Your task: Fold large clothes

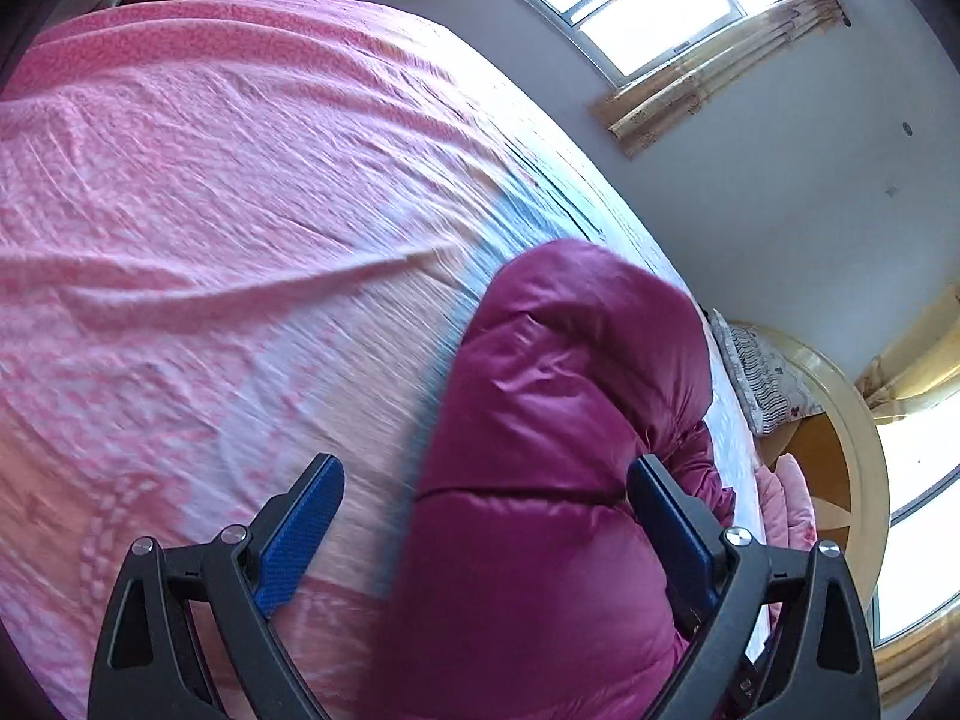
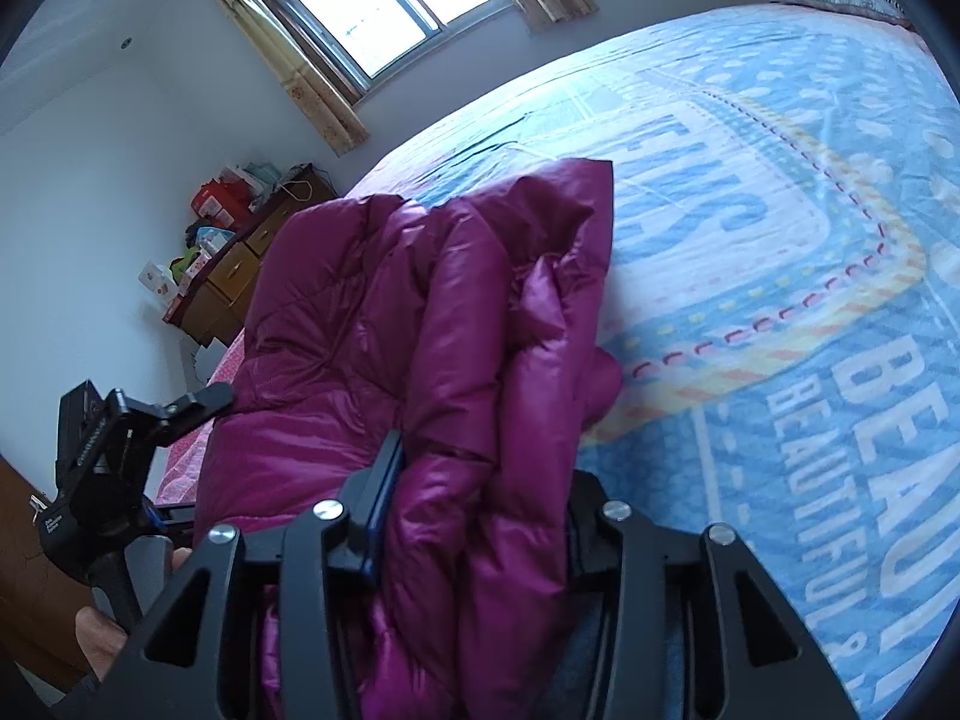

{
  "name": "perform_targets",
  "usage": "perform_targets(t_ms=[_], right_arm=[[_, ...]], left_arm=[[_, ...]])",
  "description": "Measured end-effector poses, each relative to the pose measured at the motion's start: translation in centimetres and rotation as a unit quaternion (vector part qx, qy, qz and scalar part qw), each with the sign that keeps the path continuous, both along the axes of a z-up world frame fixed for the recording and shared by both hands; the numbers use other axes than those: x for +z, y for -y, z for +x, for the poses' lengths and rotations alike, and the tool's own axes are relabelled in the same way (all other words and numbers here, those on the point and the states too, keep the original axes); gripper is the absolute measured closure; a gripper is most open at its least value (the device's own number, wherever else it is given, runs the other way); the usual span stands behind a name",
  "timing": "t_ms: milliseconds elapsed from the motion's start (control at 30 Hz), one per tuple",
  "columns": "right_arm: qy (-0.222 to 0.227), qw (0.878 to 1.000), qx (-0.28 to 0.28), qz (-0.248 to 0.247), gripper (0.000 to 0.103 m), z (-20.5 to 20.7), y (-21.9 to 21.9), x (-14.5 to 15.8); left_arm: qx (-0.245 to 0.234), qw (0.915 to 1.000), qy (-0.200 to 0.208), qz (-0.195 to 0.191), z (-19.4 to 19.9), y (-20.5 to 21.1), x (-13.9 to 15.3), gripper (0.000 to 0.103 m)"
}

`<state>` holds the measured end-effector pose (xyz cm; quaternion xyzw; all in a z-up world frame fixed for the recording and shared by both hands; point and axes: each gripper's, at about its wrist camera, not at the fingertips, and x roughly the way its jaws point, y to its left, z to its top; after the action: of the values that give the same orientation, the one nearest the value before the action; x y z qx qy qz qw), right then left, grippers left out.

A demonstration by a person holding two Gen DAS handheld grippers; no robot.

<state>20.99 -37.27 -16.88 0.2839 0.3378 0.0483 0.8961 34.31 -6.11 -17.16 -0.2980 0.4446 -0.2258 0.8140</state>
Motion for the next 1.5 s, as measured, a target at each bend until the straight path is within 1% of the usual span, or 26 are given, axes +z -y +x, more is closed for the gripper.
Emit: perform_targets(t_ms=[67, 100, 167, 200, 267, 300, 333, 400, 467, 533, 633, 733, 833, 900, 933, 1033, 1100, 1133, 1167, 1233, 1300, 1433, 1500], right_arm=[[0.001, 1.0, 0.001, 0.004, 0.057, 0.0, 0.4, -0.1], [0.001, 1.0, 0.001, 0.006, 0.057, 0.0, 0.6, -0.2], [0.002, 1.0, 0.002, 0.01, 0.057, 0.0, 0.8, -0.2], [0.003, 1.0, 0.002, 0.012, 0.057, -0.1, 1.0, -0.2], [0.003, 1.0, 0.003, 0.015, 0.056, -0.1, 1.2, -0.2], [0.003, 1.0, 0.003, 0.017, 0.056, -0.1, 1.3, -0.3], [0.003, 1.0, 0.004, 0.018, 0.056, -0.1, 1.4, -0.3], [0.003, 1.0, 0.004, 0.016, 0.055, -0.1, 1.3, -0.3], [0.003, 1.0, 0.004, 0.017, 0.055, -0.1, 1.2, -0.3], [0.003, 1.0, 0.003, 0.017, 0.055, -0.1, 1.3, -0.4], [0.002, 1.0, 0.005, 0.016, 0.055, -0.1, 1.4, -0.4], [0.0, 1.0, 0.007, 0.015, 0.054, 0.0, 1.4, -0.4], [-0.004, 1.0, 0.005, -0.002, 0.056, 0.1, 1.1, -0.1], [-0.004, 1.0, 0.006, -0.012, 0.061, 0.1, 0.7, 0.1], [-0.005, 1.0, 0.006, -0.017, 0.062, 0.1, 0.6, 0.2], [-0.007, 0.999, 0.003, -0.036, 0.066, 0.1, 0.0, 0.5], [-0.012, 0.999, 0.001, -0.05, 0.07, -0.2, -0.6, 0.7], [-0.017, 0.999, -0.002, -0.05, 0.071, -0.6, -0.9, 0.8], [-0.021, 0.999, -0.004, -0.049, 0.072, -1.1, -1.1, 0.8], [-0.026, 0.999, -0.008, -0.046, 0.072, -2.2, -1.3, 0.9], [-0.029, 0.999, -0.013, -0.04, 0.073, -4.2, -1.5, 0.9], [-0.034, 0.998, -0.03, -0.034, 0.073, -8.4, -1.8, 1.1], [-0.036, 0.998, -0.038, -0.039, 0.073, -11.3, -2.2, 1.3]], left_arm=[[-0.028, 0.9996, -0.007, -0.002, 0.2, 0.3, 0.0, 0.007], [-0.042, 0.999, -0.011, -0.011, 0.2, 0.5, 0.0, 0.007], [-0.058, 0.9976, -0.027, -0.027, 0.6, 1.1, -0.5, 0.007], [-0.066, 0.997, -0.031, -0.025, 0.7, 1.6, -0.6, 0.007], [-0.081, 0.9965, -0.02, -0.001, 0.7, 2.9, -0.3, 0.006], [-0.093, 0.9953, -0.016, 0.022, 0.7, 3.8, -0.2, 0.006], [-0.097, 0.9946, -0.011, 0.035, 0.8, 4.4, -0.1, 0.006], [-0.116, 0.9907, 0.011, 0.07, 0.3, 6.0, 0.2, 0.006], [-0.12, 0.9873, 0.027, 0.101, 0.1, 6.9, 0.2, 0.006], [-0.12, 0.9872, 0.029, 0.102, 0.6, 6.9, -0.2, 0.006], [-0.118, 0.9874, 0.036, 0.099, 0.4, 7.1, -0.4, 0.006], [-0.117, 0.9851, 0.045, 0.118, -0.1, 6.5, -0.3, 0.006], [-0.115, 0.9822, 0.05, 0.14, 0.0, 6.9, -0.3, 0.006], [-0.114, 0.9808, 0.052, 0.149, 0.0, 7.1, -0.3, 0.007], [-0.114, 0.9798, 0.052, 0.156, 0.0, 7.2, -0.3, 0.009], [-0.117, 0.9744, 0.061, 0.182, -0.6, 7.7, -0.1, 0.015], [-0.124, 0.9666, 0.079, 0.209, -1.7, 8.0, 0.3, 0.018], [-0.129, 0.9623, 0.087, 0.223, -2.5, 8.1, 0.5, 0.019], [-0.133, 0.9607, 0.089, 0.227, -2.9, 8.2, 0.6, 0.019], [-0.141, 0.9602, 0.086, 0.226, -4.0, 8.0, 0.8, 0.019], [-0.149, 0.959, 0.086, 0.226, -5.7, 7.8, 0.9, 0.019], [-0.169, 0.9533, 0.09, 0.233, -9.7, 7.6, 1.0, 0.019], [-0.179, 0.9516, 0.094, 0.232, -11.6, 7.4, 1.0, 0.019]])
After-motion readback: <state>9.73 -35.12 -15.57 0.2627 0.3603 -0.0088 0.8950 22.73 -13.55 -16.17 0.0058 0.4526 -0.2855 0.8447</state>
